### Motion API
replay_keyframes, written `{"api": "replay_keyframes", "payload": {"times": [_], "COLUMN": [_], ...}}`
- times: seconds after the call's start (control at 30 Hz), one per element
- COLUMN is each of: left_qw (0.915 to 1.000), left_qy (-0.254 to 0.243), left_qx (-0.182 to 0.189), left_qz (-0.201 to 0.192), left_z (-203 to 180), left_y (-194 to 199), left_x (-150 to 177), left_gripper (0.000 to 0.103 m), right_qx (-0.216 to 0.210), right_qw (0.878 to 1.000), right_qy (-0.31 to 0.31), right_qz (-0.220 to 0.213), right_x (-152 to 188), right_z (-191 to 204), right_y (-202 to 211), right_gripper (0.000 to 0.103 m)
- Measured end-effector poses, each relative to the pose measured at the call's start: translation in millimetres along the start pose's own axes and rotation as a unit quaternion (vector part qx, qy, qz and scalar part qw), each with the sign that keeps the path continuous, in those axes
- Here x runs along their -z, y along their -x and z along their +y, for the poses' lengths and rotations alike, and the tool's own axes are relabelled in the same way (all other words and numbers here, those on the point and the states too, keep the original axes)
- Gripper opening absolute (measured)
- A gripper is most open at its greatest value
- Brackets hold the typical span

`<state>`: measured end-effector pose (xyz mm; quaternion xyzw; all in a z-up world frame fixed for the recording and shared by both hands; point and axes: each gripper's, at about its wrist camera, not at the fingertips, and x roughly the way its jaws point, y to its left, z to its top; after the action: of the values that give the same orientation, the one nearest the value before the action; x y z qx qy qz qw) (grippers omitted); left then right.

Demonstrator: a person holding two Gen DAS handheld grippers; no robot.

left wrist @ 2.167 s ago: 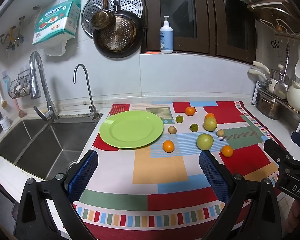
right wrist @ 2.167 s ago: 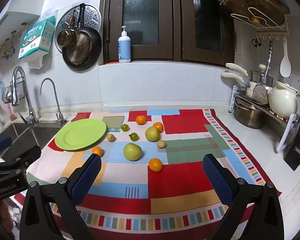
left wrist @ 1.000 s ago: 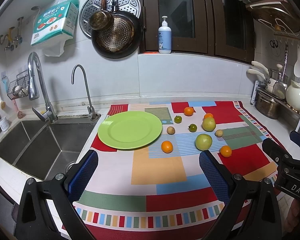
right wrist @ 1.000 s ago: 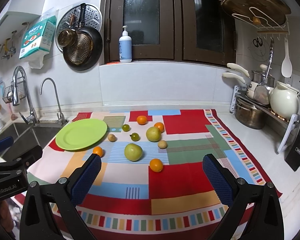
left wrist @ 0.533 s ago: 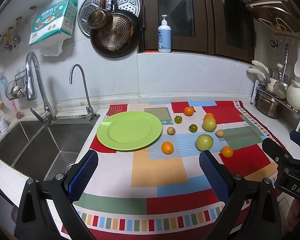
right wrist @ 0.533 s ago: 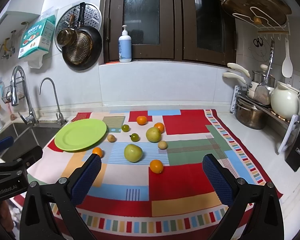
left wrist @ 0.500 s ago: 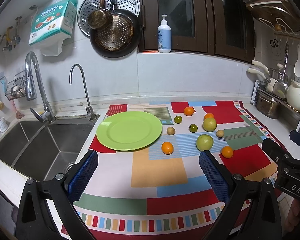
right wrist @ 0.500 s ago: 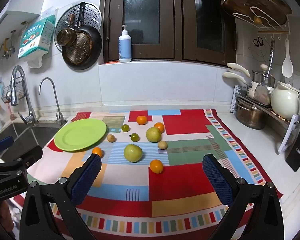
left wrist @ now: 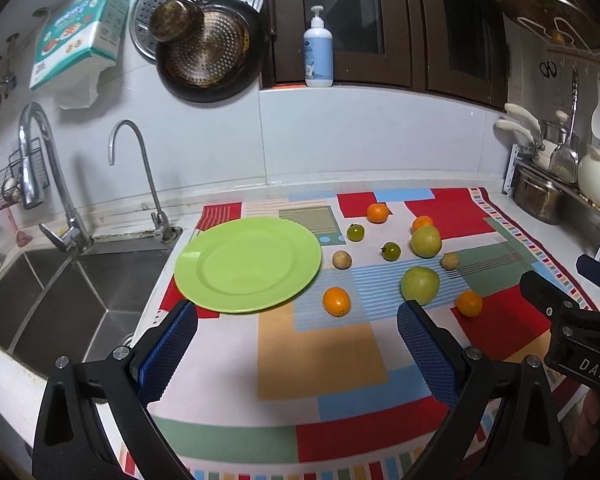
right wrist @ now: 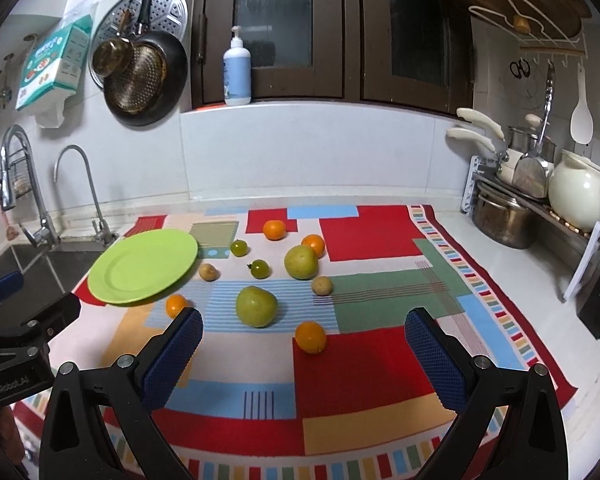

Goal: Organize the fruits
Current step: 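Lower the left tool onto a small orange while the right tool grasps another orange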

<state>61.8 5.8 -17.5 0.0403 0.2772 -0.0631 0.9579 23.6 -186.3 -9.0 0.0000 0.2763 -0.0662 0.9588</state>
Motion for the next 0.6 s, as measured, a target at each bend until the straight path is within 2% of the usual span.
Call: {"api": "replay_keyframes", "payload": {"times": [0.23,0.6], "left_qw": [0.9993,0.9943], "left_qy": [-0.019,-0.052], "left_qx": [0.023,0.064], "left_qz": [0.024,0.067], "left_z": [-0.5,-10.8], "left_y": [-39.3,-103.4], "left_x": [-5.7,-9.8], "left_gripper": [0.093,0.079], "right_qx": [0.006,0.027], "right_qw": [1.000,0.995], "right_qy": [-0.009,-0.030], "right_qz": [0.029,0.089], "right_x": [0.7,7.6], "right_z": [4.0,0.2], "right_y": [-34.6,-93.8], "right_gripper": [0.101,0.088]}}
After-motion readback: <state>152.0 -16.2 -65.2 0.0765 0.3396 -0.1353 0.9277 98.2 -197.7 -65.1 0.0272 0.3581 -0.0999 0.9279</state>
